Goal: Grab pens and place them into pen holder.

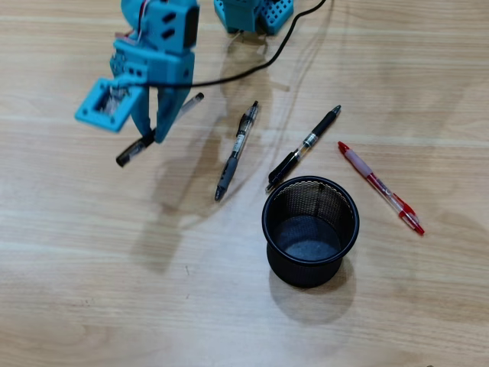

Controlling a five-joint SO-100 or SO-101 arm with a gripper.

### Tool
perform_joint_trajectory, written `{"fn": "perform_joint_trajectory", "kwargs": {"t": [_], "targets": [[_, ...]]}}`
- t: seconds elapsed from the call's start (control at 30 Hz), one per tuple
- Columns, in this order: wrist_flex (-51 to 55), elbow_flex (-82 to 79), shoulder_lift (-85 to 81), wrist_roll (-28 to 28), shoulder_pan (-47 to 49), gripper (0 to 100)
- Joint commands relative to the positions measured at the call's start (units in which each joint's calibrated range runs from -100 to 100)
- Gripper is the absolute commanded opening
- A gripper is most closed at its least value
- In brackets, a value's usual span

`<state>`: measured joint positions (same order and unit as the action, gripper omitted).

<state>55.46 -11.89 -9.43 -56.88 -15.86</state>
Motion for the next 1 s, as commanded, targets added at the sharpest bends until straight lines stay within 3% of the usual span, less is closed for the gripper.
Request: {"fn": "perform_joint_trajectory", "kwargs": {"t": [0.0,0.37,0.77,0.97], "targets": [[0.08,0.4,-10.14,-0.24,1.46,2],[-4.84,3.2,-16.09,-0.35,11.34,2],[-46.21,3.47,-2.5,-1.76,29.17,2],[-56.69,3.47,5.31,-1.97,32.65,2]]}}
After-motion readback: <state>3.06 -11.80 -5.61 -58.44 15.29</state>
